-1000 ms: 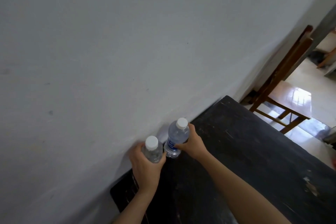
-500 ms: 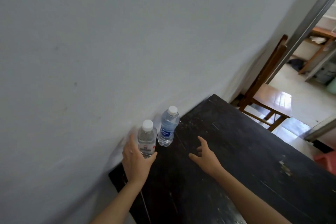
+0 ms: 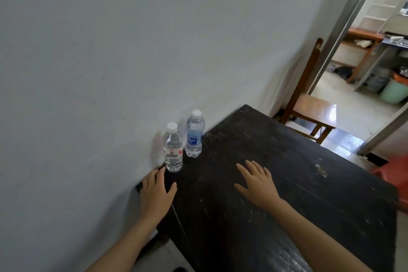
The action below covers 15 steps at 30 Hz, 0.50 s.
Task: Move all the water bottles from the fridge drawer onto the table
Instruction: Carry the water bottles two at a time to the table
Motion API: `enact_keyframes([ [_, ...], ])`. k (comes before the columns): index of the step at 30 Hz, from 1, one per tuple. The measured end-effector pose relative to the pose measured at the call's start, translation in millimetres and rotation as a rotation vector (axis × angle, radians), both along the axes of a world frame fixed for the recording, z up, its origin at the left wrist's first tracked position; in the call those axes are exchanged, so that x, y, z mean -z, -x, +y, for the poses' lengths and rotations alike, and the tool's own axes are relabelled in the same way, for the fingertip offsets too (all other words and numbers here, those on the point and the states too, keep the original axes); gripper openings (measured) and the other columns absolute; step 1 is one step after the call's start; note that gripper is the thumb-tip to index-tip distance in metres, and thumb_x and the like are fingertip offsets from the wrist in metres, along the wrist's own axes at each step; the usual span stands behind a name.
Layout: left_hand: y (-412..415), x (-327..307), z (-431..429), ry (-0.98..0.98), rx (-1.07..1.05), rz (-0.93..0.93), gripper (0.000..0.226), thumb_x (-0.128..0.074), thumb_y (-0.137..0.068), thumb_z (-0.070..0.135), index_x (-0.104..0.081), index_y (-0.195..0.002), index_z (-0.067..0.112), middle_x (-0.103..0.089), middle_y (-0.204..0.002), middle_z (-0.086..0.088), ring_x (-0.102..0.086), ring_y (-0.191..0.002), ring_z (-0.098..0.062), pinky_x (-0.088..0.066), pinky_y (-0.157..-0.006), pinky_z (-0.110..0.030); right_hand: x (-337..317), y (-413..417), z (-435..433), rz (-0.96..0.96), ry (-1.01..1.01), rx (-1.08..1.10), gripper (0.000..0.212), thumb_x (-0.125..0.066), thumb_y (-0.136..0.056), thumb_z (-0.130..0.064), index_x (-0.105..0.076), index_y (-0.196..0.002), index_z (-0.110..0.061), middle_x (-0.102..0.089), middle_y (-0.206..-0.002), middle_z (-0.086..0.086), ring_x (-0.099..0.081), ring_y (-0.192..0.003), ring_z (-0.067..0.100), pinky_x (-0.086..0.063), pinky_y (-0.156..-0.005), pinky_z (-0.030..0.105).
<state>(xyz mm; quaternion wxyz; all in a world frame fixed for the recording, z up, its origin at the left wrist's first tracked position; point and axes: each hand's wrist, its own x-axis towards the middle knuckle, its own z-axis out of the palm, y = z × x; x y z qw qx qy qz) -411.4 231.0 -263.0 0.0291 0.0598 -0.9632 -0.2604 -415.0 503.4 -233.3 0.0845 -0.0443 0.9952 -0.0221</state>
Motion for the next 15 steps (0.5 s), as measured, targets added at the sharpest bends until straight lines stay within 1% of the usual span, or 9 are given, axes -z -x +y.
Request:
enact_keyframes([
  [4, -23.8, -0.2, 3.2, 0.082, 0.053, -0.024, 0.059, -0.045, -0.092, 0.042, -0.027, -0.144, 0.019, -0.028, -0.149, -0.004, -0.023, -0.137, -0.022, -0.022, -0.111, -0.035, 1.9, -27.3, 7.1, 0.012, -0.031, -0.002, 0.064, -0.032, -0.094, -0.053, -0.009, -0.148, -0.029, -0.004, -0.157, 0.004, 0.001, -0.144, 0.023, -0.002, -0.115, 0.045],
  [7, -37.9, -2.1, 6.9, 0.067, 0.097, -0.065, 0.059, -0.046, -0.093, 0.040, -0.026, -0.144, 0.018, -0.024, -0.151, -0.006, -0.018, -0.139, -0.024, -0.019, -0.112, -0.036, 1.9, -50.0, 11.6, 0.019, -0.039, 0.020, 0.064, -0.033, -0.094, -0.053, -0.009, -0.148, -0.028, -0.005, -0.157, 0.005, 0.001, -0.144, 0.024, -0.002, -0.115, 0.046],
  [9, -44.8, -4.2, 9.2, 0.092, 0.156, -0.078, 0.060, -0.045, -0.093, 0.040, -0.024, -0.145, 0.018, -0.023, -0.152, -0.006, -0.015, -0.139, -0.025, -0.020, -0.112, -0.038, 0.1, -70.5, 12.8, 0.023, -0.043, 0.054, 0.063, -0.033, -0.095, -0.052, -0.010, -0.148, -0.028, -0.004, -0.157, 0.005, 0.001, -0.144, 0.024, -0.001, -0.115, 0.046],
  [11, -47.7, -7.9, 14.3, 0.166, 0.228, -0.071, 0.061, -0.041, -0.093, 0.043, -0.021, -0.146, 0.020, -0.018, -0.153, -0.005, -0.012, -0.141, -0.024, -0.021, -0.111, -0.037, -4.6, -88.6, 14.7, 0.045, -0.054, 0.085, 0.063, -0.033, -0.095, -0.051, -0.009, -0.148, -0.028, -0.003, -0.157, 0.004, 0.002, -0.144, 0.023, 0.000, -0.115, 0.046],
  [15, -50.8, -18.1, 27.6, 0.272, 0.419, -0.005, 0.064, -0.037, -0.093, 0.048, -0.015, -0.147, 0.021, -0.012, -0.155, -0.005, -0.008, -0.142, -0.024, -0.020, -0.112, -0.037, -18.8, -129.6, 16.3, 0.084, -0.089, 0.200, 0.061, -0.034, -0.095, -0.050, -0.013, -0.148, -0.027, -0.005, -0.157, 0.005, 0.000, -0.144, 0.023, 0.000, -0.115, 0.046],
])
